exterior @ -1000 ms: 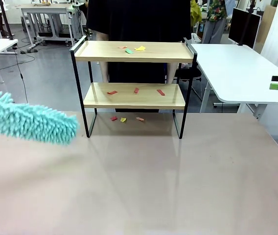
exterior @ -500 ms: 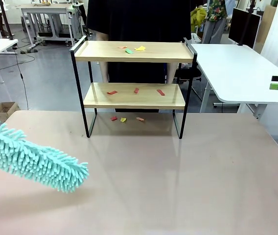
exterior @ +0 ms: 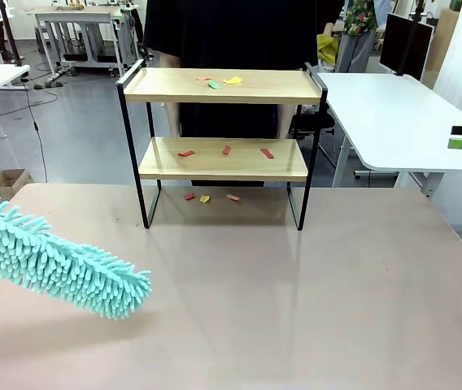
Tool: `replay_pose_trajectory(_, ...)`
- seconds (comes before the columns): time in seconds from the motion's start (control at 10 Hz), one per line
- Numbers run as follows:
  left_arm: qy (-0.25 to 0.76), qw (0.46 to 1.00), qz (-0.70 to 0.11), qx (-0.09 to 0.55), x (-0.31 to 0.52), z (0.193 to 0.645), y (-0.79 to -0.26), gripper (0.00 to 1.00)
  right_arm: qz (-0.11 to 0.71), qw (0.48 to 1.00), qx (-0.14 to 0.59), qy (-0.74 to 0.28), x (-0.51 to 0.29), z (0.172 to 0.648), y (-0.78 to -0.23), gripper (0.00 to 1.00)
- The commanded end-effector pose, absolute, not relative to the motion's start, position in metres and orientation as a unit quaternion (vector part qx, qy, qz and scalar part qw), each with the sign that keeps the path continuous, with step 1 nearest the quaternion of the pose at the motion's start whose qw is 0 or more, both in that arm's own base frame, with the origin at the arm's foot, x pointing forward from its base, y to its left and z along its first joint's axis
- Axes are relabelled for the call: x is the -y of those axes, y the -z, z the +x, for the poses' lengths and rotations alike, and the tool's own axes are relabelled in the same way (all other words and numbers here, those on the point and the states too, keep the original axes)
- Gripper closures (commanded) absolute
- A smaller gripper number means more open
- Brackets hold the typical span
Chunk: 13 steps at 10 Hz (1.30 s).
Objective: Clean the shelf.
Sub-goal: Clean the specific section of the Shelf indicated by the human with the Duster.
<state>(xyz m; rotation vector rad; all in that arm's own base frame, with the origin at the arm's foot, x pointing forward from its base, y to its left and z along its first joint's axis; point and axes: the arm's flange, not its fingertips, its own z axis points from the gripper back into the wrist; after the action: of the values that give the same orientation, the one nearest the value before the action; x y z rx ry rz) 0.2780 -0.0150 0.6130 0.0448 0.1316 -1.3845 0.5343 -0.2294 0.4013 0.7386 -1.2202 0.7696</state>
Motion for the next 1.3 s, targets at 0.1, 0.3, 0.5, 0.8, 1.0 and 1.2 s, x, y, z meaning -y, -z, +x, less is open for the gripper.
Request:
replay_pose_trajectory(0.1, 0.636, 0.769, 0.020, -0.061, 0.0129, 0.2745, -0.6150, 0.87, 0.329, 0.688, 0.546, -0.346, 0.2268, 0.5352, -0.4043, 0.00)
replay_pose_trajectory(0.3, 0.636, 0.769, 0.020, -0.061, 0.0129, 0.2745, -0.6150, 0.87, 0.329, 0.688, 0.546, -0.346, 0.2268, 0.5352, -0.4043, 0.00)
replay_pose_trajectory(0.5, 0.636, 0.769, 0.020, -0.061, 0.0129, 0.2745, -0.6150, 0.87, 0.329, 0.688, 0.546, -0.346, 0.2268, 0.5352, -0.4043, 0.00)
replay_pose_trajectory(0.8, 0.636, 0.769, 0.020, -0.061, 0.0129, 0.2745, -0.6150, 0.87, 0.329, 0.688, 0.546, -0.346, 0.2268, 0.5352, -0.4043, 0.00)
replay_pose_trajectory(1.0, 0.636, 0.769, 0.020, -0.061, 0.0129, 0.2745, -0.6150, 0.87, 0.329, 0.688, 0.546, -0.346, 0.2268, 0.5352, -0.4043, 0.00)
replay_pose_trajectory(1.2, 0.636, 0.769, 0.020, -0.061, 0.0129, 0.2745, -0.6150, 0.87, 0.329, 0.688, 0.546, -0.346, 0.2268, 0.5352, -0.4043, 0.00)
